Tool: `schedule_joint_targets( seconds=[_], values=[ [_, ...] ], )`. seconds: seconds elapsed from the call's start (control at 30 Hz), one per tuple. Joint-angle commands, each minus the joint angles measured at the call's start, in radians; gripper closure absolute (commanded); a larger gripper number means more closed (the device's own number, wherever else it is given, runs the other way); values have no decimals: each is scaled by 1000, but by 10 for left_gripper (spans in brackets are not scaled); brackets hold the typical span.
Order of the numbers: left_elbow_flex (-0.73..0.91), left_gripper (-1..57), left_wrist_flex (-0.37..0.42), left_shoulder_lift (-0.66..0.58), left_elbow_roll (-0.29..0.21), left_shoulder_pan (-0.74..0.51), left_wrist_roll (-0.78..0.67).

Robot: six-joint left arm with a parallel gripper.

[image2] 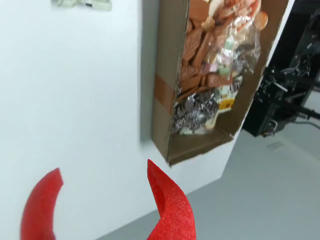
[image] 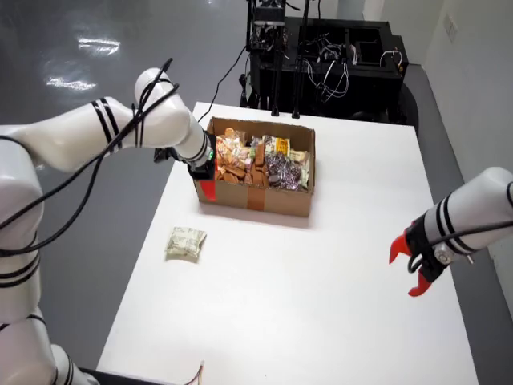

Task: Grasp a snack and put it in the bin.

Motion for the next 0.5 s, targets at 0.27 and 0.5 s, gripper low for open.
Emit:
schedule_joint_targets(
  seconds=[0.27, 0.5],
  values=[
    [-9, 182, -43, 115, 50, 67, -1],
    [-3, 179, -89, 176, 108, 91, -1]
  ],
)
